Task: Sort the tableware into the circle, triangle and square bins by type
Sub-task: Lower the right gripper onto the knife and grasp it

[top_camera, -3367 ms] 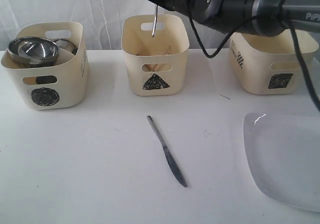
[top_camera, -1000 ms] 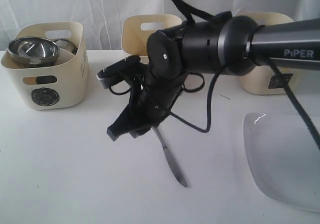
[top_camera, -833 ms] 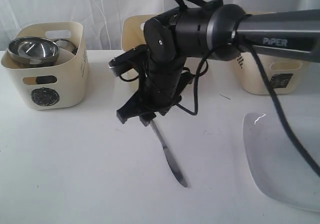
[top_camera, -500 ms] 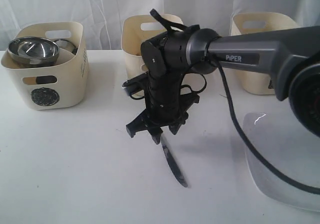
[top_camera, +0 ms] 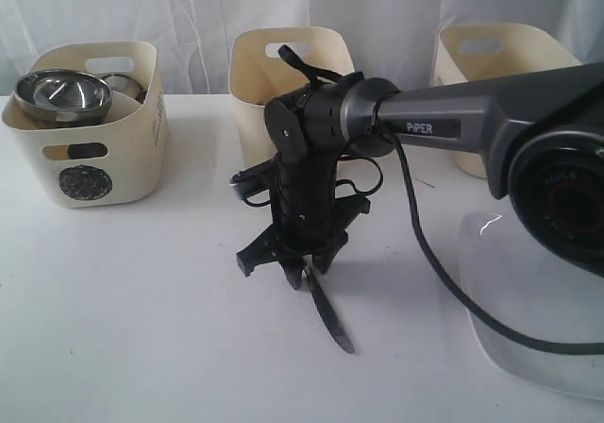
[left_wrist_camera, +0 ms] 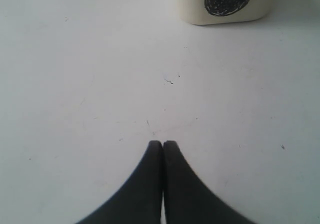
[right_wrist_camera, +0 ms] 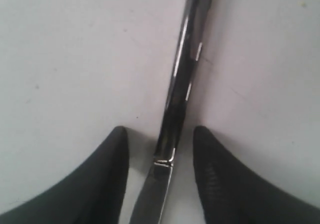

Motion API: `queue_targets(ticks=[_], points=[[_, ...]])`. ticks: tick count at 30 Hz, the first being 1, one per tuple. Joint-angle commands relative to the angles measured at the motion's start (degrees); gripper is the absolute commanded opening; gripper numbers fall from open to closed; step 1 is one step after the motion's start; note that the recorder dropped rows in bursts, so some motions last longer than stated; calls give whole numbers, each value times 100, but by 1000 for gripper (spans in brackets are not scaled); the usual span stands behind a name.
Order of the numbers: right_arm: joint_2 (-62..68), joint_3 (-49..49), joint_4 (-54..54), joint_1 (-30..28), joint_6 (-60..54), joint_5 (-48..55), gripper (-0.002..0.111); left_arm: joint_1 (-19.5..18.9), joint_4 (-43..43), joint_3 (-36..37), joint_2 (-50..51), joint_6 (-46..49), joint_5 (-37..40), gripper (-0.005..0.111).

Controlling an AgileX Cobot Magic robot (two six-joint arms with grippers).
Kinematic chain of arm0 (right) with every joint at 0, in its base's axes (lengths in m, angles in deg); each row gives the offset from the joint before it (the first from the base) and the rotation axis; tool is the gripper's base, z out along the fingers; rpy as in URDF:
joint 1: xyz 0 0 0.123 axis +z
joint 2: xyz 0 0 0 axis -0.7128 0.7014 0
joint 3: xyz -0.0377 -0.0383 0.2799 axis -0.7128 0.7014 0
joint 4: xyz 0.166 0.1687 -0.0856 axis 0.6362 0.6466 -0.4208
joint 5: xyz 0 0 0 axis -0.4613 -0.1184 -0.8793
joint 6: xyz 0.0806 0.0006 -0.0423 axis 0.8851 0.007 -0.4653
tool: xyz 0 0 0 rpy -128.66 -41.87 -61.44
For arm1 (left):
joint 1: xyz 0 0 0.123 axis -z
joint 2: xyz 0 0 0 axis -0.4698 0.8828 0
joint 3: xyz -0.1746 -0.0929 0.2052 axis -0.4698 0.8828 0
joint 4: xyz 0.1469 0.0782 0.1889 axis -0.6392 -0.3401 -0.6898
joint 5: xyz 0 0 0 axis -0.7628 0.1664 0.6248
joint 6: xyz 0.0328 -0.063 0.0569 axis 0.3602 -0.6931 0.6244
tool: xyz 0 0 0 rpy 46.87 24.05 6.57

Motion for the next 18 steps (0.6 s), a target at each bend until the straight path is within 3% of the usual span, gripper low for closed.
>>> queue_targets(ticks=[1,5,12,18], points=[[214,6,650,-11,-631,114,38,-11,39,24,-30,5,-17,0],[294,6,796,-11,-735,103,34,-11,39,24,-30,5,-17,0],[362,6,750,-11,-735,-138,4,-11,39,24,-30,5,-17,0],[351,6,750,-11,-735,-456,0,-11,39,24,-30,5,-17,0]])
